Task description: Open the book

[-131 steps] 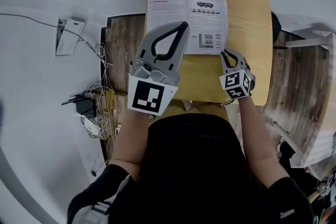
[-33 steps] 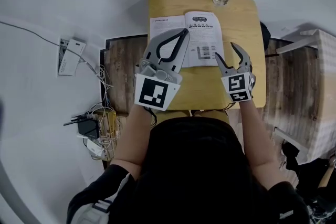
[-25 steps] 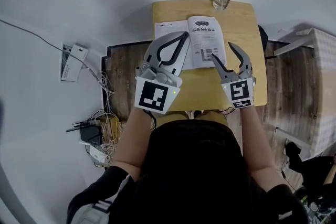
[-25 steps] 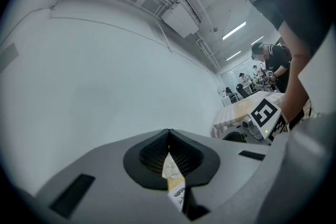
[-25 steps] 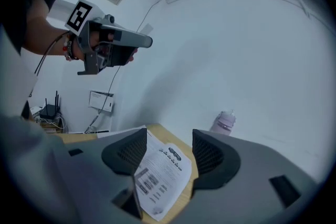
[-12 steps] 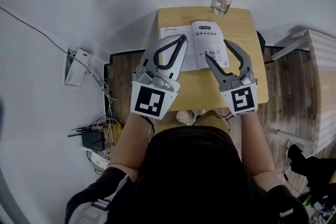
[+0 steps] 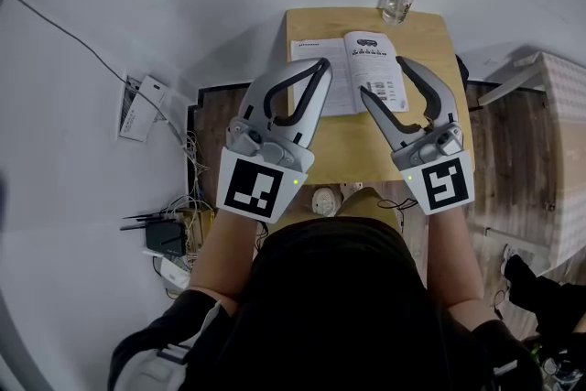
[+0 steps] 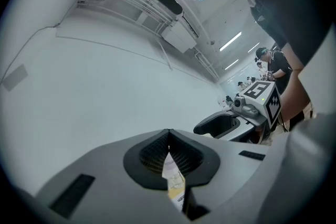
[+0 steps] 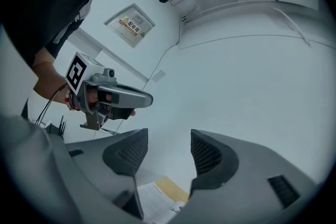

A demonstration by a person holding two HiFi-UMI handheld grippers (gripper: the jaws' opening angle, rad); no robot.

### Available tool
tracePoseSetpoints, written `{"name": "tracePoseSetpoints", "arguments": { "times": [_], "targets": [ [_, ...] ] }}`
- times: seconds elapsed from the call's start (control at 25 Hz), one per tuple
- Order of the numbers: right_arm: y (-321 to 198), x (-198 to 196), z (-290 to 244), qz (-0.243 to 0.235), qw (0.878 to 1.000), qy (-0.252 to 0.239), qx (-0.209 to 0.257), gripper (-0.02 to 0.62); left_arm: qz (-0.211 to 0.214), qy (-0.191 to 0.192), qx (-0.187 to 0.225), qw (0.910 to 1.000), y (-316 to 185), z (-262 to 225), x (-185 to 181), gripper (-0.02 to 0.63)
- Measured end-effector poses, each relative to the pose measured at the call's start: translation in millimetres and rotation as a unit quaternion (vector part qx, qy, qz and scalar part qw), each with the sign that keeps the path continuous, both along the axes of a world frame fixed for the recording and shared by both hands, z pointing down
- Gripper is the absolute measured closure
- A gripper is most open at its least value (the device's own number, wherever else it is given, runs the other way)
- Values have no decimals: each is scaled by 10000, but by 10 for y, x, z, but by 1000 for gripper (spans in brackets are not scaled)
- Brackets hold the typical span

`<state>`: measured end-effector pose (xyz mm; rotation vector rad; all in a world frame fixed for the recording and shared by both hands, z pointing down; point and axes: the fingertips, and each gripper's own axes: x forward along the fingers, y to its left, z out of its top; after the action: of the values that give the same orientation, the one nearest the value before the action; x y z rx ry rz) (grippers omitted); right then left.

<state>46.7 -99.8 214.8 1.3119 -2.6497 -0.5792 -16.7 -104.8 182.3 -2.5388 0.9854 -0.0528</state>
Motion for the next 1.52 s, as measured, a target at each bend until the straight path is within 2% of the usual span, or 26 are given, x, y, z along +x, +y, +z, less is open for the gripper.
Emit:
{"name": "tracePoseSetpoints", "arguments": {
  "times": [0.2,0.4,0.68,1.52],
  "targets": [
    [92,-119,-120,-181,9995,102,222,343,8,16,36,10000,73,-35,-47,595],
    [158,-145,-180,-162,9991,143,370,468,33,5,62,10000,143,-68,-61,595],
    [222,-197,-175,-181,9991,110,360,565,100,19,40,9999,184,-66,-65,595],
    [62,-158,-127,-10,9992,198,339,568,129,36,58,9999,47,-47,-87,595]
  ]
}}
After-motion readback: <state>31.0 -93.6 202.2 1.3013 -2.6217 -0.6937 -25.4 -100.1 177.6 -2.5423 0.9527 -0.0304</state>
